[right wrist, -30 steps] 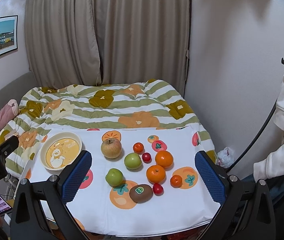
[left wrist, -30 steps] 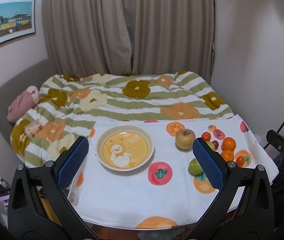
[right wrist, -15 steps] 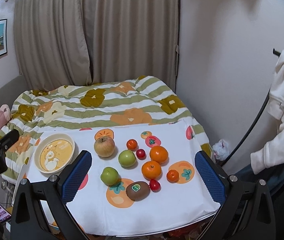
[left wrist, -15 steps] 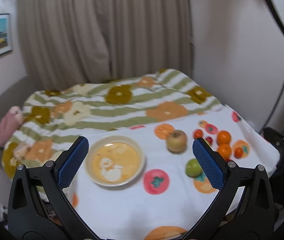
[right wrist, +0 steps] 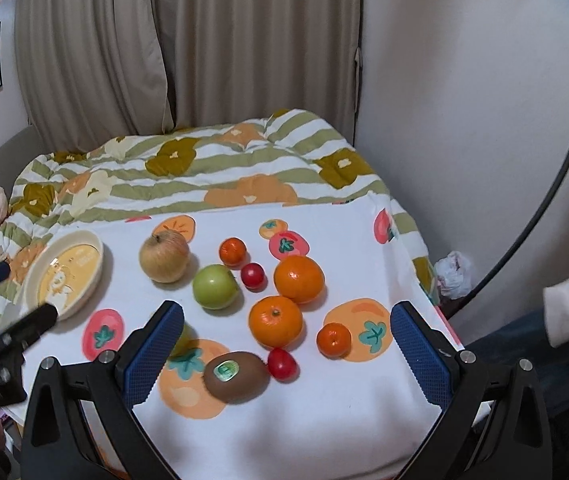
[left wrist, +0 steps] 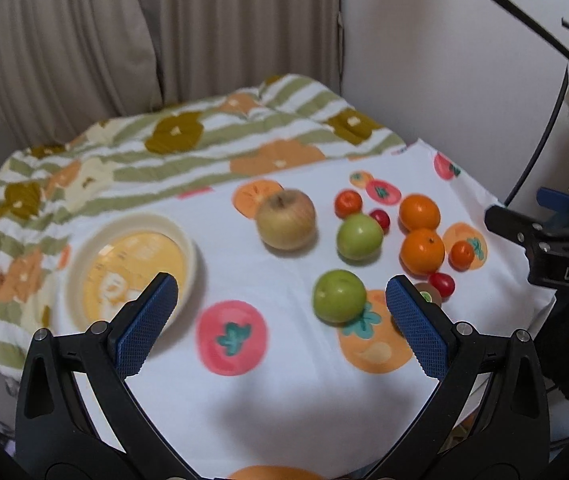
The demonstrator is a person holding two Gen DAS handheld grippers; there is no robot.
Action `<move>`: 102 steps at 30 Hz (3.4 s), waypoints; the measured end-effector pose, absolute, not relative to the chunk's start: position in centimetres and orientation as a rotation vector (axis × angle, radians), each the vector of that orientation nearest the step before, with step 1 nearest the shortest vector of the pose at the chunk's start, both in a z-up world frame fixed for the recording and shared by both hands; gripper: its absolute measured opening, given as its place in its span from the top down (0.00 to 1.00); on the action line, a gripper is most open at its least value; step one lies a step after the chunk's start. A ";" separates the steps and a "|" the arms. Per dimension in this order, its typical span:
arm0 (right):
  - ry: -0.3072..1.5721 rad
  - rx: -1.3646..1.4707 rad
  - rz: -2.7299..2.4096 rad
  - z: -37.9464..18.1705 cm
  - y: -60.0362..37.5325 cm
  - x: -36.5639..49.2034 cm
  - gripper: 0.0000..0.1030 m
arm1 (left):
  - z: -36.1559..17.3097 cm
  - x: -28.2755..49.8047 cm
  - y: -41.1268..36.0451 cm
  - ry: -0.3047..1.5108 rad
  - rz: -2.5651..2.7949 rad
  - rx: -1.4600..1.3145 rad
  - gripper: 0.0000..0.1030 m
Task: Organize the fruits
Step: 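Lower the left gripper onto a green apple while the right gripper approaches a large orange, then close the left gripper on the green apple while the right gripper grasps the orange, then carry the green apple and orange over the duck bowl with both grippers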
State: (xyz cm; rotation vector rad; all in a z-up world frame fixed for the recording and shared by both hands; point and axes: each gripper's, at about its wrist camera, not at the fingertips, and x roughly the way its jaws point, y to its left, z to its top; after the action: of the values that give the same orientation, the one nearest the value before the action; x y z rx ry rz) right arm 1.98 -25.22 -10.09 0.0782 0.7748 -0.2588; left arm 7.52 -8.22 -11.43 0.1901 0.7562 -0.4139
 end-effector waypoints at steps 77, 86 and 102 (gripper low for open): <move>0.977 0.169 0.100 -13.0 -30.0 14.5 0.44 | -12.3 12.2 -12.1 0.863 -0.198 0.124 0.43; 0.909 0.142 0.126 -9.2 -24.0 14.9 0.44 | -9.3 13.6 -5.2 0.797 -0.202 0.119 0.43; 0.926 0.212 0.121 -11.4 -8.7 18.9 0.44 | -11.6 20.3 9.5 0.849 -0.264 0.222 0.43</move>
State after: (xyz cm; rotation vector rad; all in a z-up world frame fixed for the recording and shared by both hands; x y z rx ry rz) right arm 18.95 -8.74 -11.43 0.2122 0.9258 0.1206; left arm 20.35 9.46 -11.55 0.2223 0.8495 -0.2638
